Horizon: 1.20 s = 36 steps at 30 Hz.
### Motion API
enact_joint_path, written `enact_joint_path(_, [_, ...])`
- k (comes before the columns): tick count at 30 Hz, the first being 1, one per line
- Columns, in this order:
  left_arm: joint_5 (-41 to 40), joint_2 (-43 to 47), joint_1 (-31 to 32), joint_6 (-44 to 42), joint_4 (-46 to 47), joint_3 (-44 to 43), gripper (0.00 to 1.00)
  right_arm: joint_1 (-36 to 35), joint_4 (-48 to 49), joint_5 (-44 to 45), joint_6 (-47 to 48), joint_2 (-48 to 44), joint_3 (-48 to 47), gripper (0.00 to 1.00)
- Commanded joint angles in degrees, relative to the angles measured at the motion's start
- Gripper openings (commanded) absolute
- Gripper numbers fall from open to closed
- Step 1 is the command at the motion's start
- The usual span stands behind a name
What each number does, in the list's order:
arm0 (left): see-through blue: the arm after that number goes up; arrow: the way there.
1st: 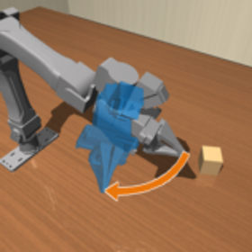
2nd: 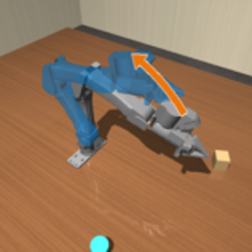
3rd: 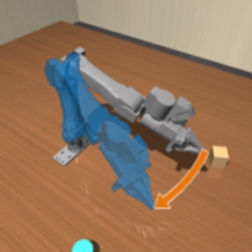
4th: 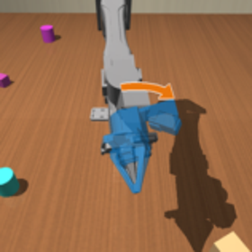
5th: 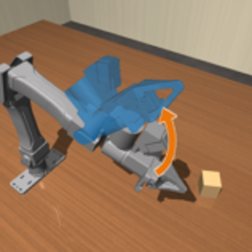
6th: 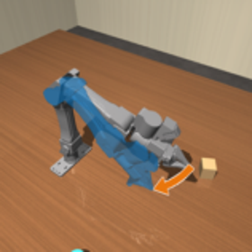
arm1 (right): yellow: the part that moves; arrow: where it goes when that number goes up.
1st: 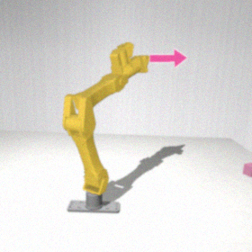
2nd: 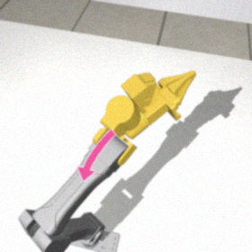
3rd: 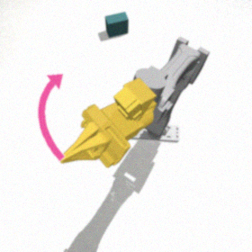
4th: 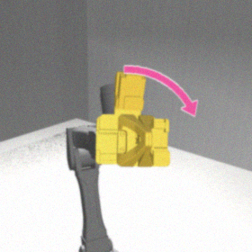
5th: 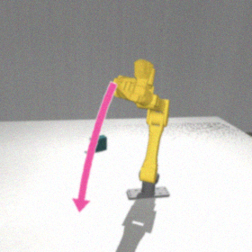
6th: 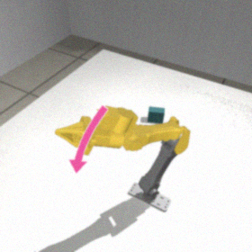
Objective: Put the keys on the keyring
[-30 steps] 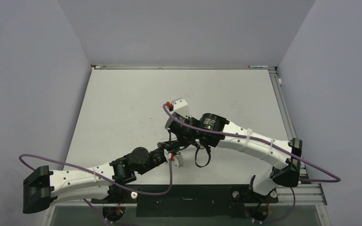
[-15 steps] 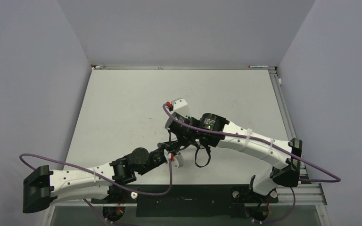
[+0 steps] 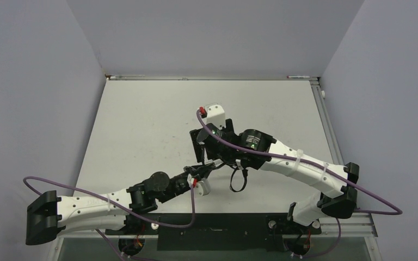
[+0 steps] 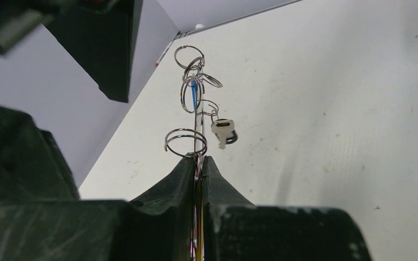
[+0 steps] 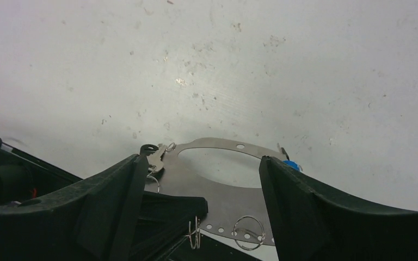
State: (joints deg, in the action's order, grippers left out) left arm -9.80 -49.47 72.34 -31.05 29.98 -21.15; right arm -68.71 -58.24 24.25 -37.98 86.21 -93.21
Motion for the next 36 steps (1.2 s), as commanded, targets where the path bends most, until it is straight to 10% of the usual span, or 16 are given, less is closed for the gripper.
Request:
enact_joint_path(1, [0.99, 1.84, 0.17, 1.62, 6.09, -0.25, 0.00, -0.13, 5.70, 6.14, 0.87, -6.08, 0.08, 0.78])
enact_joint_path(20, [6.22, 2.63, -8.84, 25.25, -0.74, -3.29, 0.00, -1.51, 22.05, 16.01, 0.78, -30.89, 21.31, 0.77])
enact_joint_path(36, [18.83, 1.96, -20.28, 49.21, 2.04, -4.49, 0.00, -1.58, 26.43, 17.88, 3.07, -30.82, 25.97, 0.79])
